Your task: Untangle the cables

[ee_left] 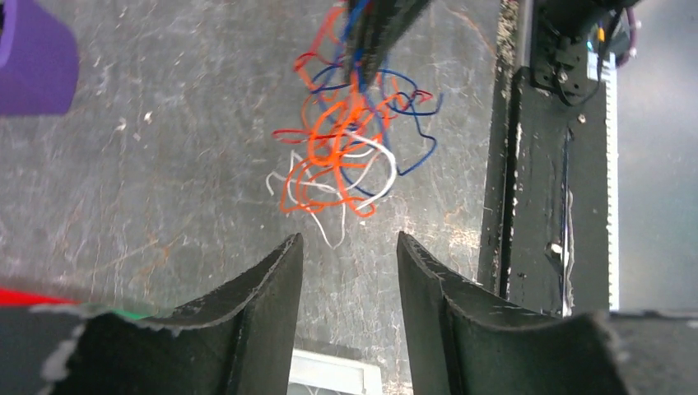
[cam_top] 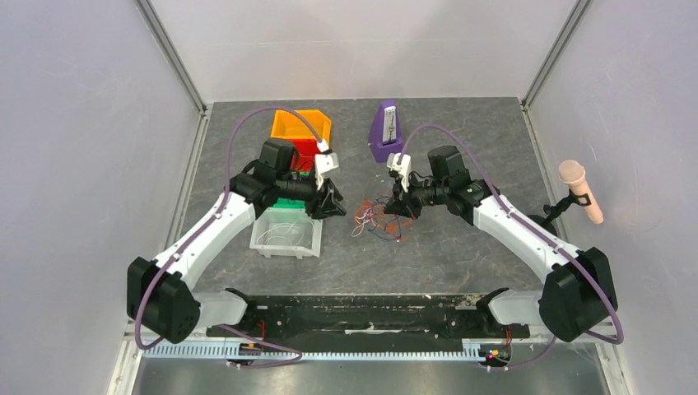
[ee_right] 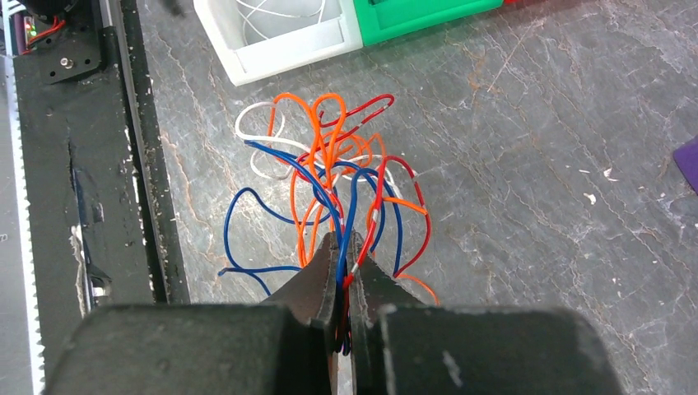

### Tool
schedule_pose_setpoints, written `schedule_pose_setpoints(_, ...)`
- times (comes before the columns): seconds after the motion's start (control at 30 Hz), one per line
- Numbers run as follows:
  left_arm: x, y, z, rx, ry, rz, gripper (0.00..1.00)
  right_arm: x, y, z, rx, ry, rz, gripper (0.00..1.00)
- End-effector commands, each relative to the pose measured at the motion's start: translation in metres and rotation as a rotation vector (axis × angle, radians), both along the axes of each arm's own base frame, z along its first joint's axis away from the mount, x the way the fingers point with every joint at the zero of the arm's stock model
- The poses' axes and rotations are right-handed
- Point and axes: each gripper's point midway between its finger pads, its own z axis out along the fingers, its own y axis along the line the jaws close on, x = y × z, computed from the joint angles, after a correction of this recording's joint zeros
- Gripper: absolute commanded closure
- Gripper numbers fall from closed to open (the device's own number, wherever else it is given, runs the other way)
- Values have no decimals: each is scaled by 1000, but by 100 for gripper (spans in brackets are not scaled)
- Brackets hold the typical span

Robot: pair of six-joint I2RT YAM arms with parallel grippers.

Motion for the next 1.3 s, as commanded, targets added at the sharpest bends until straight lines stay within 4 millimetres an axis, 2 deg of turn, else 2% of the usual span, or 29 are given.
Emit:
schedule_pose_setpoints(0.0,-22,-11,15,-44,-197,-151,50,6,8,33,67,-56,-9,100)
schedule_pose_setpoints(0.17,-35,-18,2,4,-349,-243,54,5,10,36,77,-50,0,100)
schedule_pose_setpoints(0.43,-35,-30,-15,87,-519,-355,57,-2,14,32,64,-46,23,100)
schedule_pose_setpoints(0.83,-24,-40,-34,147,-543,-376,61,-6,18,36,75,-45,40,100)
schedule_pose_setpoints(0.97,-14,-45,-37,161,-554,-328,63,-9,18,34,74,-43,45,100)
schedule_pose_setpoints(1.03,-14,-47,-37,161,-550,-324,66,-9,18,32,72,-41,45,100)
schedule_pose_setpoints(1.07,-14,-48,-36,160,-547,-322,71,-8,18,32,69,-40,42,100)
schedule_pose_setpoints(1.17,-20,-45,-26,159,-541,-325,97,0,12,23,28,-50,2,100)
schedule_pose_setpoints(1.23,-25,-38,-8,154,-548,-304,98,9,1,7,-49,-66,-47,100)
schedule_pose_setpoints(1.27,-30,-33,-2,157,-547,-305,98,18,-10,-9,-115,-71,-97,100)
